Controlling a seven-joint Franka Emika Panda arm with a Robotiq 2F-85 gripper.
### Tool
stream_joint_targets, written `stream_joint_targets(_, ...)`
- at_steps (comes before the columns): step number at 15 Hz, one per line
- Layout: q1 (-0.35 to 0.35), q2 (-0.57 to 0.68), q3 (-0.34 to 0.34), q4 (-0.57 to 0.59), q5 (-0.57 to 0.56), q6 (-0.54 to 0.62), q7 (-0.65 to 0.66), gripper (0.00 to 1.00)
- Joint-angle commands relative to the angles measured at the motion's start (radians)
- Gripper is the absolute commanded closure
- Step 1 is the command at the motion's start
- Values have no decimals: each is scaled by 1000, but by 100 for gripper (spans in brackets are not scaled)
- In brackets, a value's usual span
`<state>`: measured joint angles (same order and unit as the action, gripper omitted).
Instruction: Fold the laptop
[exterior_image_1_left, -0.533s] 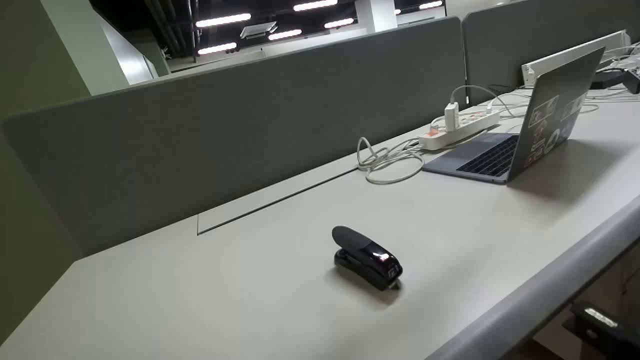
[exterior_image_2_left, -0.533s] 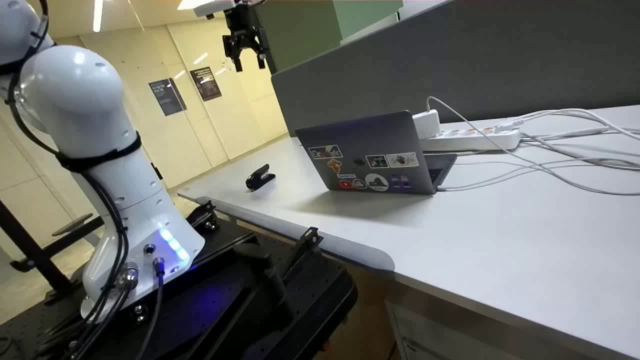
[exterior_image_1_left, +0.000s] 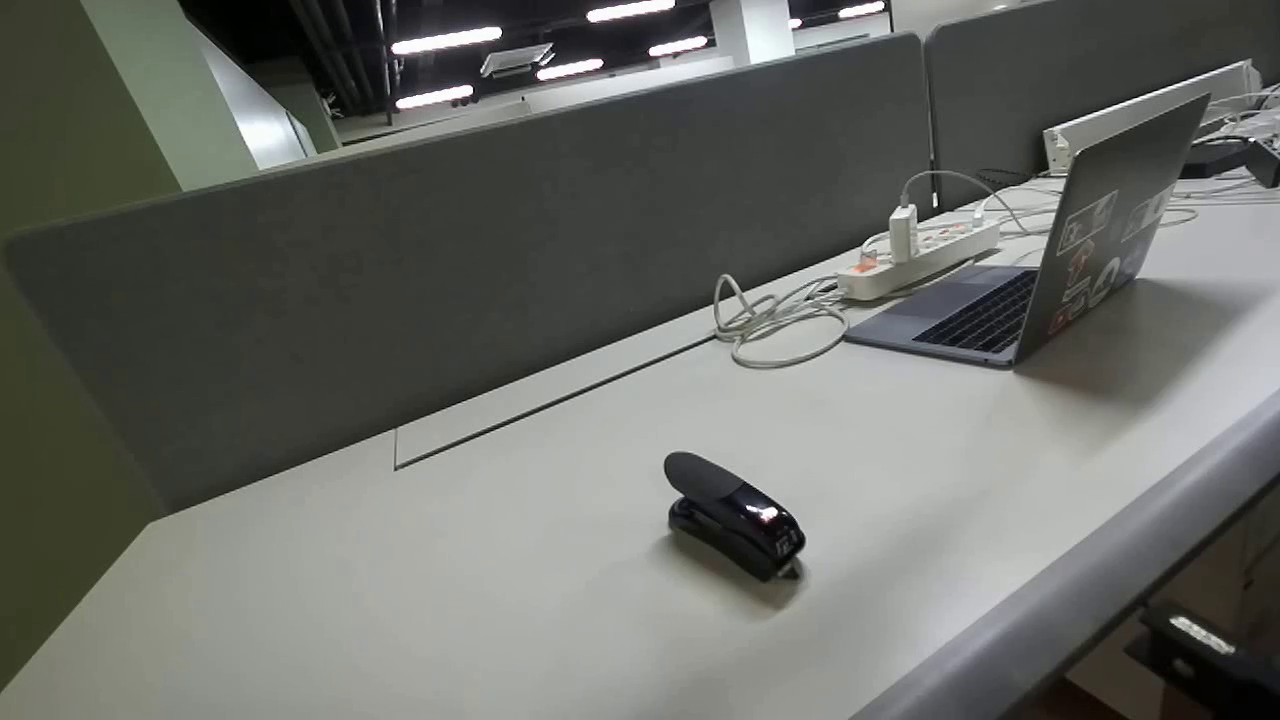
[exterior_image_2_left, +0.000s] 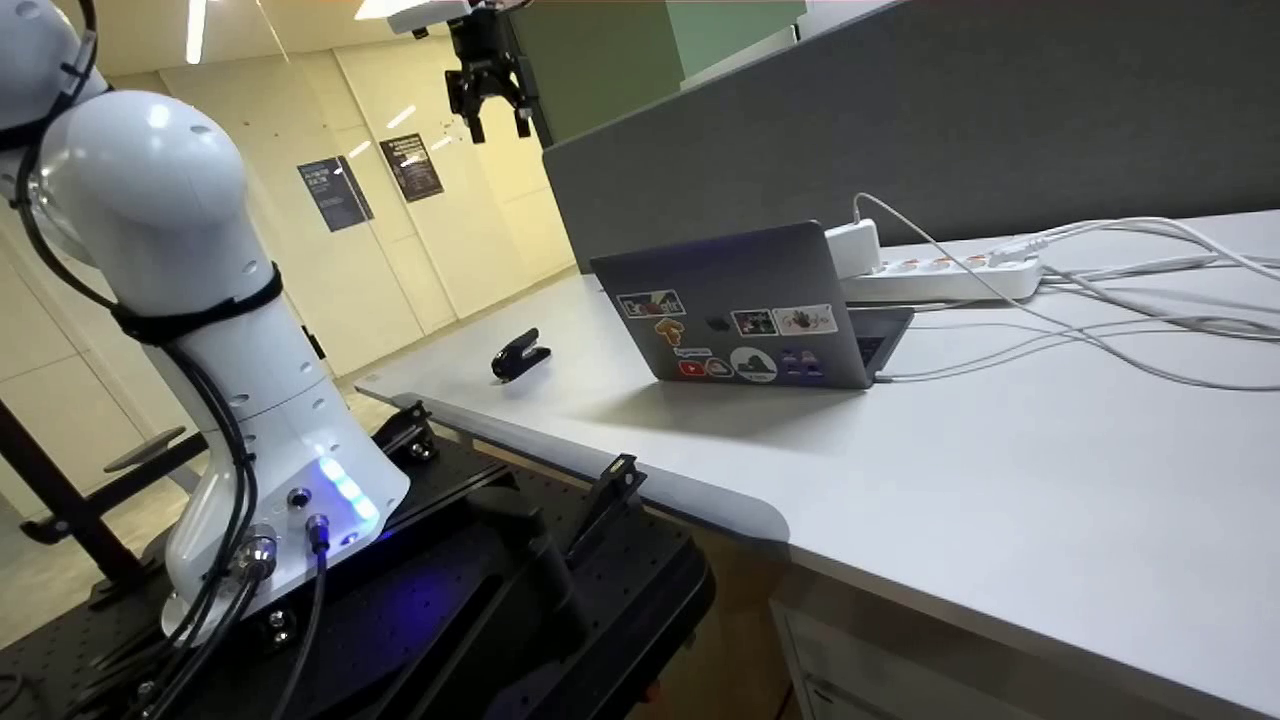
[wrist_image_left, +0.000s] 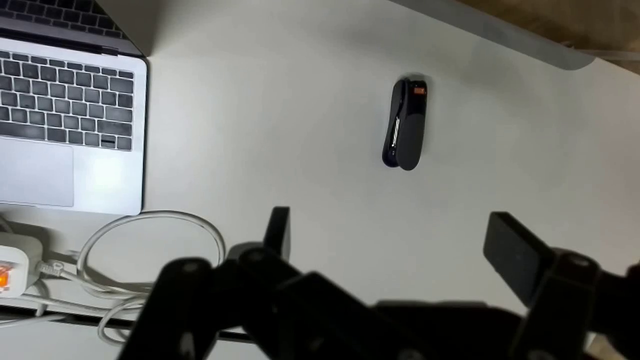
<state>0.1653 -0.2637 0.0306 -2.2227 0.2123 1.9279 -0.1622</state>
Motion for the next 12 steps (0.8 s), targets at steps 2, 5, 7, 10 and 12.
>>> stream_joint_targets(2, -16, 0, 15, 2, 4, -3, -3, 0)
stream_joint_targets(5, -16, 0, 15, 2, 4, -3, -3, 0)
stream_joint_targets(7, -22, 6, 25, -13, -20, 62, 8, 0)
stream_joint_targets(10, -28, 27, 24, -53, -12, 142, -3, 0)
stream_joint_targets(12, -27, 34, 21, -89, 9, 164, -9, 0)
